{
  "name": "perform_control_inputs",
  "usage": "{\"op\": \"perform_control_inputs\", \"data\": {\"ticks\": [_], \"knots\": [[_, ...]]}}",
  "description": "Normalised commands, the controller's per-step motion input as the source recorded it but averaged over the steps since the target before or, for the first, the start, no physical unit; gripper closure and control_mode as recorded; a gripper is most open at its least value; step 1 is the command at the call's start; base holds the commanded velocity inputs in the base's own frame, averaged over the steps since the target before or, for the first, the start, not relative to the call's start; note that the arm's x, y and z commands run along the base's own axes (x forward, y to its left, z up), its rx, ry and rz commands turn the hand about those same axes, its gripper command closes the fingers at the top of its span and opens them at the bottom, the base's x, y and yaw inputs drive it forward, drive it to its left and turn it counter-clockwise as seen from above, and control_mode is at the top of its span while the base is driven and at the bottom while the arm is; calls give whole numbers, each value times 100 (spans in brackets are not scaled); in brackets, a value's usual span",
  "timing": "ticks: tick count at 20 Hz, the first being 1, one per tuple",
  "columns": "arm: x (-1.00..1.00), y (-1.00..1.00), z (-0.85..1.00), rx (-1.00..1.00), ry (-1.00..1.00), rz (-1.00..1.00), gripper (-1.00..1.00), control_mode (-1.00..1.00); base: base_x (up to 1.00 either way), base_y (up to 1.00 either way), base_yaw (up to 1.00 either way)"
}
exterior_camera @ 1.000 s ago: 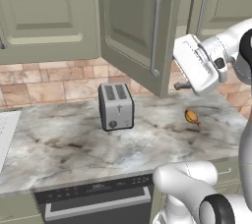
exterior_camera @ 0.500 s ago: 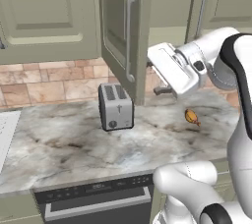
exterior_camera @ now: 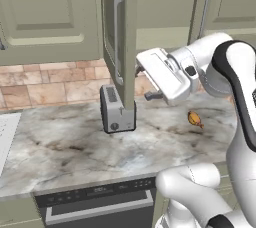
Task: Retrieve the tupperware from the cabinet, then place the raw meat into the tupperware to avoid contamination.
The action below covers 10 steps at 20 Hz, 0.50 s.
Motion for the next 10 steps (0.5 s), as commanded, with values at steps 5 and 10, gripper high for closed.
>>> {"op": "perform_control_inputs", "data": {"ticks": [5, 10], "knots": [[3, -13, -4, 0, 0, 0, -100, -100, 0, 0, 0], [-21, -72, -1, -1, -5, 3, -100, -100, 0, 0, 0]]}}
